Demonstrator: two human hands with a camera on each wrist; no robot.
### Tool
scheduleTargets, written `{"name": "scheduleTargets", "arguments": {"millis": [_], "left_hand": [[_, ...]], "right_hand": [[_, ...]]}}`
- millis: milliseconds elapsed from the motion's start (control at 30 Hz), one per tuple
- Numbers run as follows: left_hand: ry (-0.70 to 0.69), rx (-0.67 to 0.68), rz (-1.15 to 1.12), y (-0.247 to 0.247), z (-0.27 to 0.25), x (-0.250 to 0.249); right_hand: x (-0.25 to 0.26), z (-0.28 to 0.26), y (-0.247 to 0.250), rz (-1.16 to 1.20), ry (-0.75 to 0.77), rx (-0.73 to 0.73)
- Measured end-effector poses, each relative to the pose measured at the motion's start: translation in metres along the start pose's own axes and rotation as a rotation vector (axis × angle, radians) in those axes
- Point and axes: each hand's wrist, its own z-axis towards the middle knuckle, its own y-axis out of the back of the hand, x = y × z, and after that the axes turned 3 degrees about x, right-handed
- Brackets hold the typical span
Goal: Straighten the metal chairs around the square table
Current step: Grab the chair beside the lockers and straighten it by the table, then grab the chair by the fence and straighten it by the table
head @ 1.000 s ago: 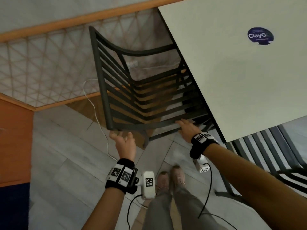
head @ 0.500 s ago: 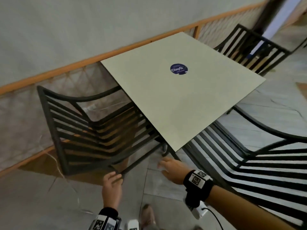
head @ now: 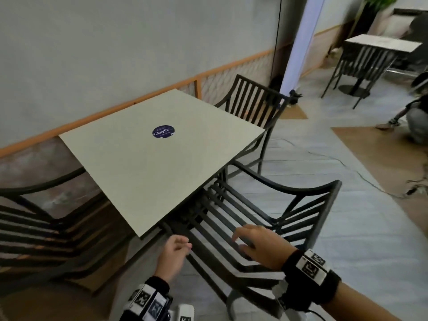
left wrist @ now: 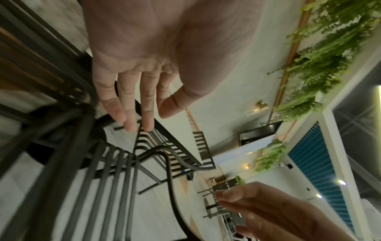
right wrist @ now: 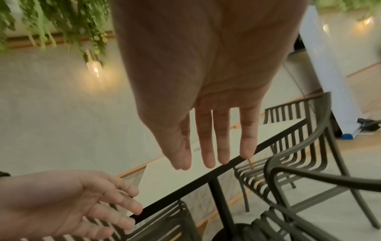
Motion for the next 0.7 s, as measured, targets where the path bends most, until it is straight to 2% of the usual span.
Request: {"name": "scheduleTargets", "arguments": {"millis": [167,300,467,700], "left_hand": [[-0.102,0.020,0.065,-0.094,0.007,-0.077],[-0.171,0.016,0.125,-0.155,0.032,-0.136],[-0.236,-0.006,0.183,-0.233,0.093,-0.199],[-0.230,-0.051,0.262,-0.334,0.204,-0.276]], "right_hand": [[-0.091,-0.043,0.069,-0.050,-0.019,-0.041],[-0.155,-0.056,0.126,-0.073,-0.079,-0.067],[-0.243,-0.042,0.191,-0.092,-0.106,-0.112],[-0.365,0.010,0.286,-0.131,-0.119,-0.024]]}}
